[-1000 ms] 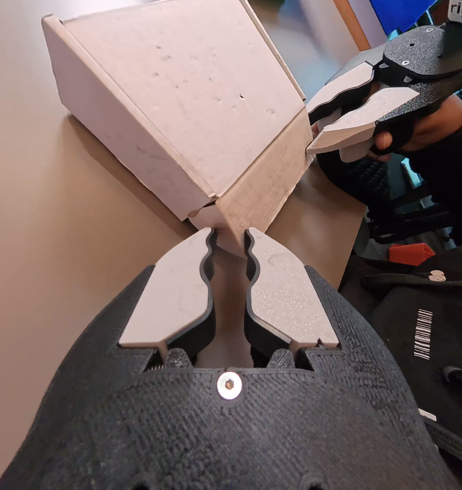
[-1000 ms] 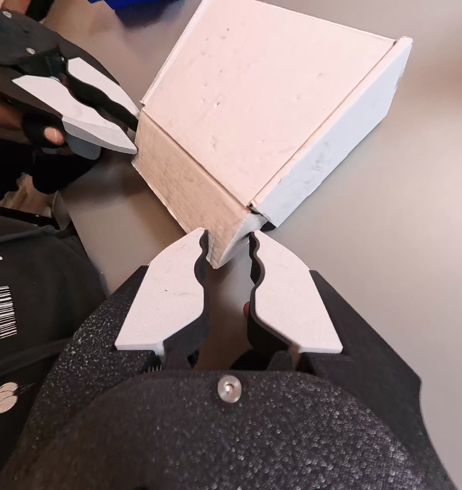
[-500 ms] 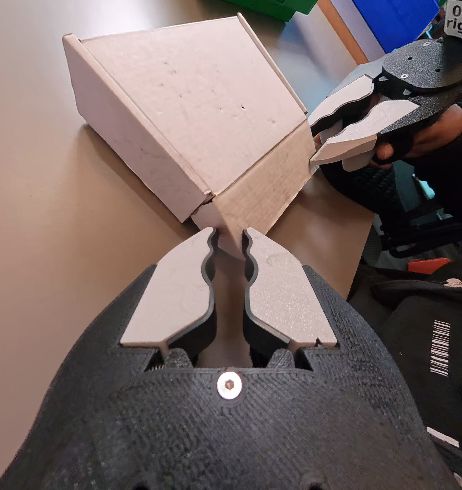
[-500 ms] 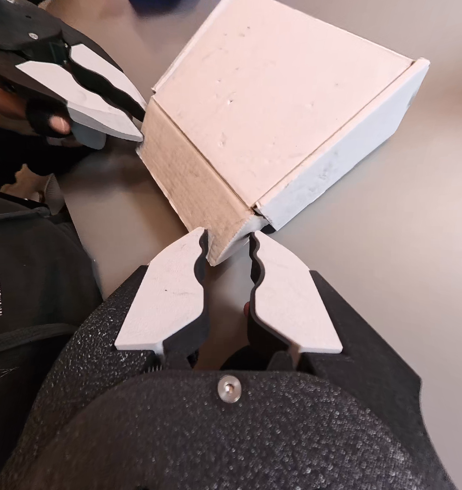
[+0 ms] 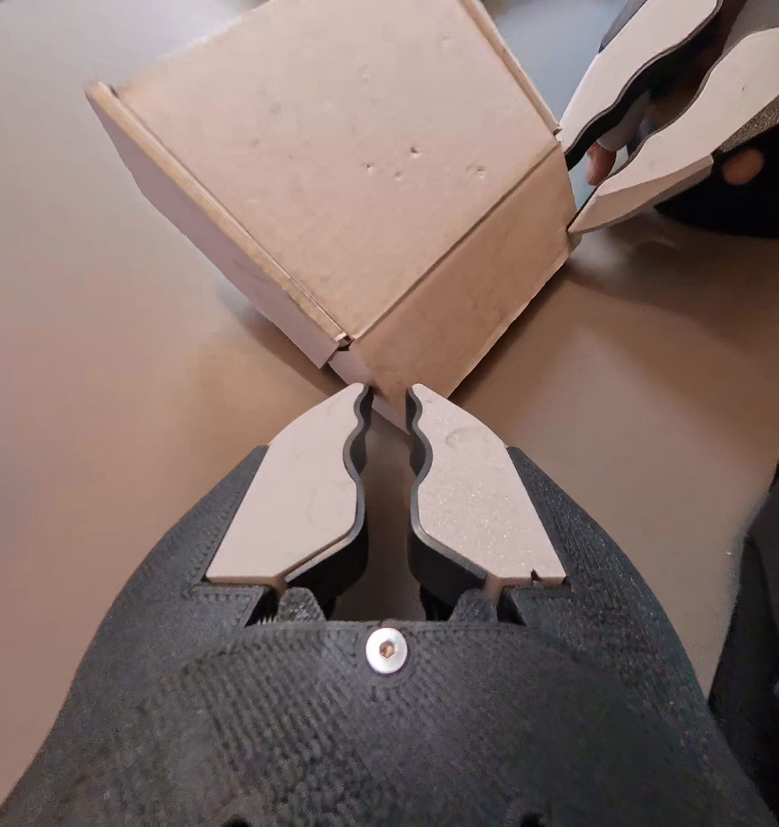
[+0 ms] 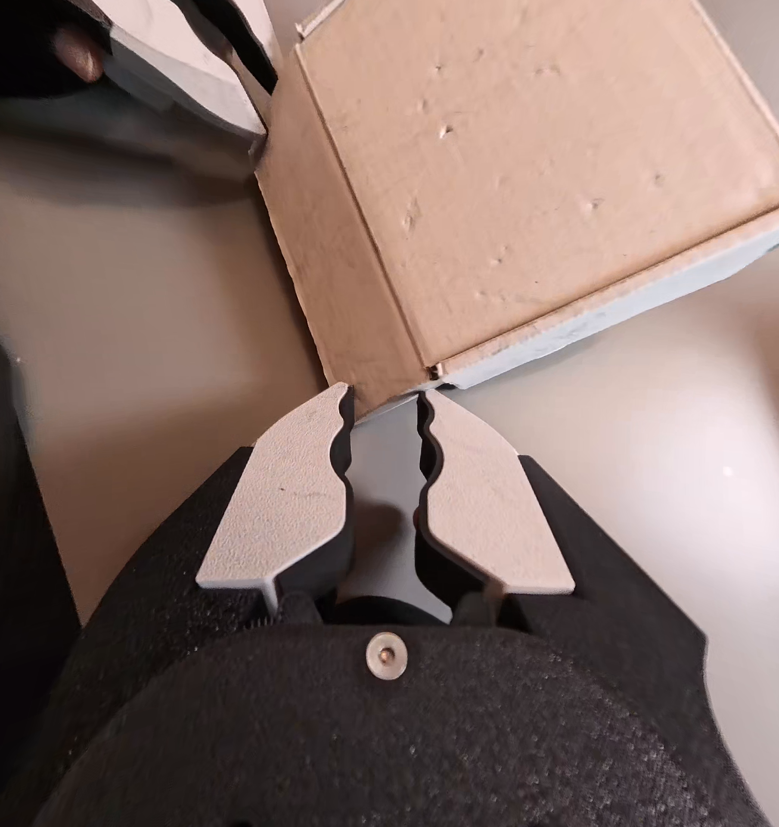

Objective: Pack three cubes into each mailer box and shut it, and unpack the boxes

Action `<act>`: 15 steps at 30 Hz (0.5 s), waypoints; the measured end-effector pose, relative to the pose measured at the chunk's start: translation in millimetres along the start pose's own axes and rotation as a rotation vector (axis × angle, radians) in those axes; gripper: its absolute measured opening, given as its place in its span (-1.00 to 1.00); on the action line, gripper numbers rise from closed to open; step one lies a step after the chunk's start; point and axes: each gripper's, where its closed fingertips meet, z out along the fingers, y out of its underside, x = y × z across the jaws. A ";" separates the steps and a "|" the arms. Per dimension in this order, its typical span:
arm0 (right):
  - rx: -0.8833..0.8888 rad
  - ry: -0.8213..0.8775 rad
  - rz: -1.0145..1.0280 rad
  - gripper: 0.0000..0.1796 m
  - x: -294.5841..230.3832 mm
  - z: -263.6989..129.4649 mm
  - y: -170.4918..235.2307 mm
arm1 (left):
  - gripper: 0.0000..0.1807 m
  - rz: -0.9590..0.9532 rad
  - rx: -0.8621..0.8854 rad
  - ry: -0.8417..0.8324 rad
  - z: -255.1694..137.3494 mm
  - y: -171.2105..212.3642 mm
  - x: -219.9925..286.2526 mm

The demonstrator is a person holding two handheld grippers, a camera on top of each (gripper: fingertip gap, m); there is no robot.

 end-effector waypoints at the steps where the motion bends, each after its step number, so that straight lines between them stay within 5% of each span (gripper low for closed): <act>1: 0.004 0.010 -0.004 -0.71 2.6 0.2 -1.1 | -0.87 0.016 0.000 -0.011 0.1 -0.8 -2.8; 7: 0.024 0.048 -0.011 -0.71 16.1 0.9 -8.4 | -0.81 0.027 0.008 -0.027 1.8 -6.8 -14.1; 15: 0.028 0.092 -0.018 -0.38 37.9 1.6 -13.2 | -0.28 0.083 0.039 -0.052 6.1 -14.3 -40.3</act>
